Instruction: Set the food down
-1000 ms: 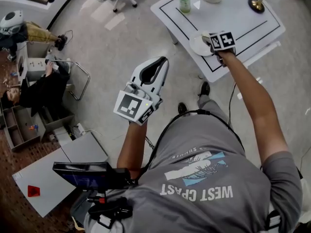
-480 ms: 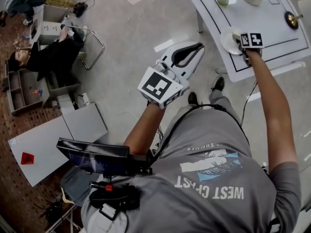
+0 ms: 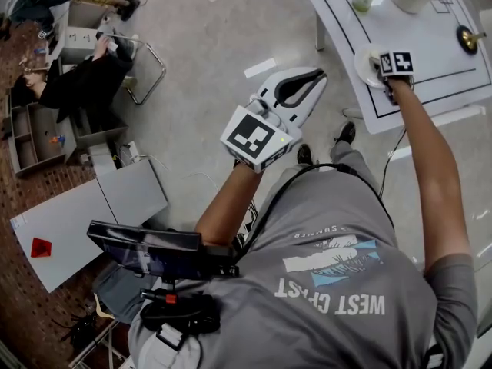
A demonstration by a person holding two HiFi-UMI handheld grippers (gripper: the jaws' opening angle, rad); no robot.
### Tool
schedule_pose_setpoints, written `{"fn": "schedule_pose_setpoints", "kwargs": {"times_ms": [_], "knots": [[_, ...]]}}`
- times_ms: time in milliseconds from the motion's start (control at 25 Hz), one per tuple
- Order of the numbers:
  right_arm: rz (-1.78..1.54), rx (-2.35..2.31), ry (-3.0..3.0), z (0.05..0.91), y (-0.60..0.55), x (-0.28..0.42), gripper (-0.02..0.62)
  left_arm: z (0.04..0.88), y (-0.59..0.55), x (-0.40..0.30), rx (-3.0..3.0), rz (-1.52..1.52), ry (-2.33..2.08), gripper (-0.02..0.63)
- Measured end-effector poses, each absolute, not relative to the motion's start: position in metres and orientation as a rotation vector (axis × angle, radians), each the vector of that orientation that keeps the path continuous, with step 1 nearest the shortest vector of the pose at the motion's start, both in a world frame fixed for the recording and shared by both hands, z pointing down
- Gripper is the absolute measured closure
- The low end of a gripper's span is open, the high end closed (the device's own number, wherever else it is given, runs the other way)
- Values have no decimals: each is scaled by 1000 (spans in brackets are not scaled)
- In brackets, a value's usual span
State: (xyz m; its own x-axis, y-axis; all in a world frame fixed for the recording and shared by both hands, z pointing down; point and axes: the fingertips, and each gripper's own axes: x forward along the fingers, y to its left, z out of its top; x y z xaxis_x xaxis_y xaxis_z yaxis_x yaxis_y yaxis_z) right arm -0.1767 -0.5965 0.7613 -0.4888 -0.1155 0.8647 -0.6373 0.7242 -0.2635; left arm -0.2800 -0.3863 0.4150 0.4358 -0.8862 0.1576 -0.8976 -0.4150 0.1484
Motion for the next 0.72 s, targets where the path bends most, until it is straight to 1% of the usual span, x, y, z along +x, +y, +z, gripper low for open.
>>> {"fn": "schedule_pose_setpoints", "kwargs": {"times_ms": [560, 720], "knots": [[566, 431, -1876, 765, -583, -182, 428, 408, -379, -286, 2500, 60, -1563, 594], [552, 410, -1869, 752, -575, -186, 427, 406, -375, -288, 2513, 62, -1562, 594]]}}
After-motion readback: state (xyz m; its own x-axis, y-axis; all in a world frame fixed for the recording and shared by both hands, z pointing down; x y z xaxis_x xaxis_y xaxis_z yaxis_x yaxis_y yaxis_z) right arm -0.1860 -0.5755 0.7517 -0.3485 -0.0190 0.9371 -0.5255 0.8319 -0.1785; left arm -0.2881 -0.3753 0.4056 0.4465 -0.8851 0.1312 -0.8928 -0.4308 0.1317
